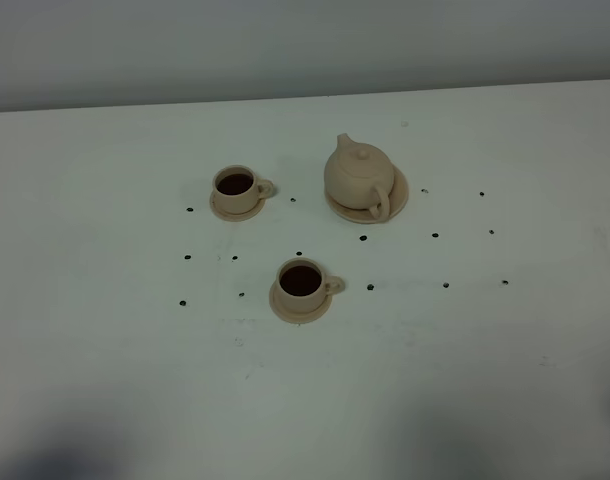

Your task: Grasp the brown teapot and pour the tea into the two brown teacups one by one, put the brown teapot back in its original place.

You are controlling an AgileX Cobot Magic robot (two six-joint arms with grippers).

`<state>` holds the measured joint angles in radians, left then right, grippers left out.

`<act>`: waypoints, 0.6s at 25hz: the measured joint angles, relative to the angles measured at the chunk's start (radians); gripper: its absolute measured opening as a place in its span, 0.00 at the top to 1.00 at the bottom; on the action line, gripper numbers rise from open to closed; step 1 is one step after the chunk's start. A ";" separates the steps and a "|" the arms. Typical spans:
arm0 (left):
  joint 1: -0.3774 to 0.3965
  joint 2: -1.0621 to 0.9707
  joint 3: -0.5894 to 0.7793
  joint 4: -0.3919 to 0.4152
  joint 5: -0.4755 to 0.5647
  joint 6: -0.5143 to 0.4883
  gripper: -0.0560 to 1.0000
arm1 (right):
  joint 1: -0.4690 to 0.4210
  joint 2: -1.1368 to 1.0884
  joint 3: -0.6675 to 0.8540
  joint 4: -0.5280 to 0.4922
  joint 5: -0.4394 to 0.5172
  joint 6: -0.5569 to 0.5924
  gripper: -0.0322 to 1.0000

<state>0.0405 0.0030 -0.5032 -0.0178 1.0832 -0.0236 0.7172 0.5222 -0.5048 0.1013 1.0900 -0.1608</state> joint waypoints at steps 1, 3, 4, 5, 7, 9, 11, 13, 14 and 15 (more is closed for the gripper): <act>0.000 0.000 0.000 0.000 0.000 0.000 0.57 | 0.000 0.000 0.000 -0.004 0.000 0.002 0.47; 0.000 0.000 0.000 0.000 0.000 0.000 0.57 | -0.001 -0.001 0.000 -0.015 0.000 0.015 0.47; 0.000 0.000 0.000 0.000 0.000 0.000 0.57 | -0.012 -0.009 0.000 -0.020 0.000 0.021 0.47; 0.000 0.000 0.000 0.000 0.000 0.000 0.57 | -0.038 -0.021 0.000 -0.022 0.000 0.024 0.47; 0.000 0.000 0.000 0.000 0.000 0.000 0.57 | -0.108 -0.051 0.000 -0.025 0.000 0.024 0.47; 0.000 0.000 0.000 0.000 0.000 0.000 0.57 | -0.196 -0.094 0.000 -0.026 0.000 0.025 0.47; 0.000 0.000 0.000 0.000 0.000 0.000 0.57 | -0.305 -0.135 0.000 -0.027 0.000 0.026 0.47; 0.000 0.000 0.000 0.000 0.000 0.000 0.57 | -0.411 -0.174 0.000 -0.028 0.000 0.026 0.47; 0.000 0.000 0.000 0.000 0.000 0.000 0.57 | -0.469 -0.193 0.000 -0.028 0.000 0.029 0.47; 0.000 0.000 0.000 0.000 0.000 0.000 0.57 | -0.527 -0.211 0.000 -0.028 0.000 0.029 0.47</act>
<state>0.0405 0.0030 -0.5032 -0.0178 1.0832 -0.0236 0.1900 0.3110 -0.5048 0.0738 1.0902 -0.1321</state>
